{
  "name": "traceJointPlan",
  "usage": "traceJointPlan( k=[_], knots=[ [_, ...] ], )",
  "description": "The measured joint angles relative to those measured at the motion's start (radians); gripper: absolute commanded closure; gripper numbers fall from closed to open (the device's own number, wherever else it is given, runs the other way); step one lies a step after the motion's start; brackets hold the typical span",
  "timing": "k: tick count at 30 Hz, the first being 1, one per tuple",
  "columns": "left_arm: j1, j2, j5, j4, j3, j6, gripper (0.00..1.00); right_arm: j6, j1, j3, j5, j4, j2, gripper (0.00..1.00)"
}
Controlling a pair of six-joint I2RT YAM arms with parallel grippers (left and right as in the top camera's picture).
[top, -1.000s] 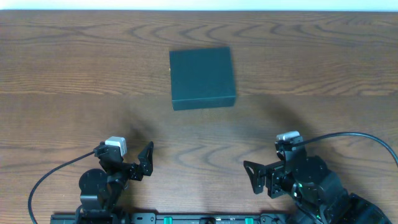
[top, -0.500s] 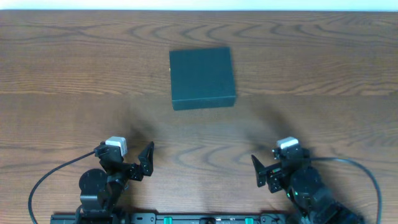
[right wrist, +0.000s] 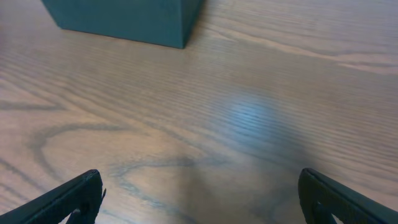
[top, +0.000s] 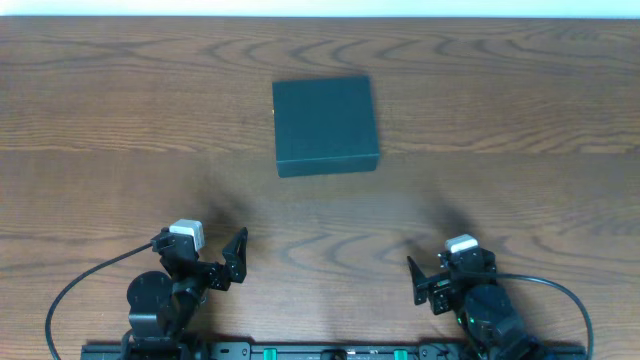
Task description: Pack container
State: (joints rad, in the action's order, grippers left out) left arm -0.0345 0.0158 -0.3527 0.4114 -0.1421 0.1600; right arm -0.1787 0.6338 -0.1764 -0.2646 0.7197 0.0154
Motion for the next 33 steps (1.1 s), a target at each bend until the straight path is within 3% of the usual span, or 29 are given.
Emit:
traceJointPlan(
  k=[33],
  knots=[
    [0.0, 0.0, 0.0, 0.0, 0.0, 0.0, 0.05, 0.0, 0.0, 0.0, 0.029, 0.0, -0.001, 0.01]
  ],
)
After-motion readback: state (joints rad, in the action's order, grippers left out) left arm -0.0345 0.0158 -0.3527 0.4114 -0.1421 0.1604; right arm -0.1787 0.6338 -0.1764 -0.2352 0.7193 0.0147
